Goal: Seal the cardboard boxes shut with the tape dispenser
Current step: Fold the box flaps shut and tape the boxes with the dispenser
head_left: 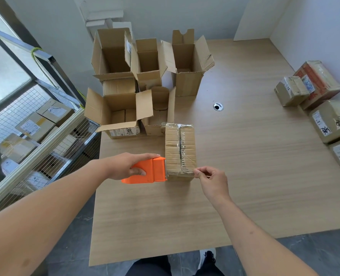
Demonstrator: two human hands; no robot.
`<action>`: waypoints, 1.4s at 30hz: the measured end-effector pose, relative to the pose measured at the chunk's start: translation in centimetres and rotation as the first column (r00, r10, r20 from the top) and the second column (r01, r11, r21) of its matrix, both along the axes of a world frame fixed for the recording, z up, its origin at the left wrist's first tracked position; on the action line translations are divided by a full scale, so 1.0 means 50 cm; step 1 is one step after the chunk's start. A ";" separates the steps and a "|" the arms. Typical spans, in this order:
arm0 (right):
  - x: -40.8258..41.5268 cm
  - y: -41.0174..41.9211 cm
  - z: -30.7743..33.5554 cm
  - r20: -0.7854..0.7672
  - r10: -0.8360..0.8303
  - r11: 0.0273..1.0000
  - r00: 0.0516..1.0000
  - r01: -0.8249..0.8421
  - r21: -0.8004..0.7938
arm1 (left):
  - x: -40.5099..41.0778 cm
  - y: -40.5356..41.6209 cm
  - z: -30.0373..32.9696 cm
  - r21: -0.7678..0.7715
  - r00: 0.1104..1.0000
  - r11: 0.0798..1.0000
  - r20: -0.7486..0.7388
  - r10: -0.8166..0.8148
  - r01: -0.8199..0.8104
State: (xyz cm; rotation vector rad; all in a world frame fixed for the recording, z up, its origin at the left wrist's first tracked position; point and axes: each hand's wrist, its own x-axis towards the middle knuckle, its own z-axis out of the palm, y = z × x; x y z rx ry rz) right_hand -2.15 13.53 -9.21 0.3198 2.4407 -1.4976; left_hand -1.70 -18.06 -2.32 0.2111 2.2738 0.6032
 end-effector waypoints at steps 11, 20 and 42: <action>0.000 0.014 -0.019 0.104 -0.030 0.938 0.994 0.064 -0.341 | -0.009 0.017 -0.001 -0.050 1.000 0.999 0.015 -0.008 0.009; -0.001 0.019 -0.024 0.192 -0.055 0.847 0.980 0.148 -0.511 | -0.016 0.032 0.002 -0.108 1.000 0.994 -0.011 -0.013 0.011; -0.035 0.059 -0.010 0.043 0.313 0.901 0.949 -0.311 0.304 | -0.026 0.053 0.007 -0.179 0.999 0.984 0.044 0.011 -0.003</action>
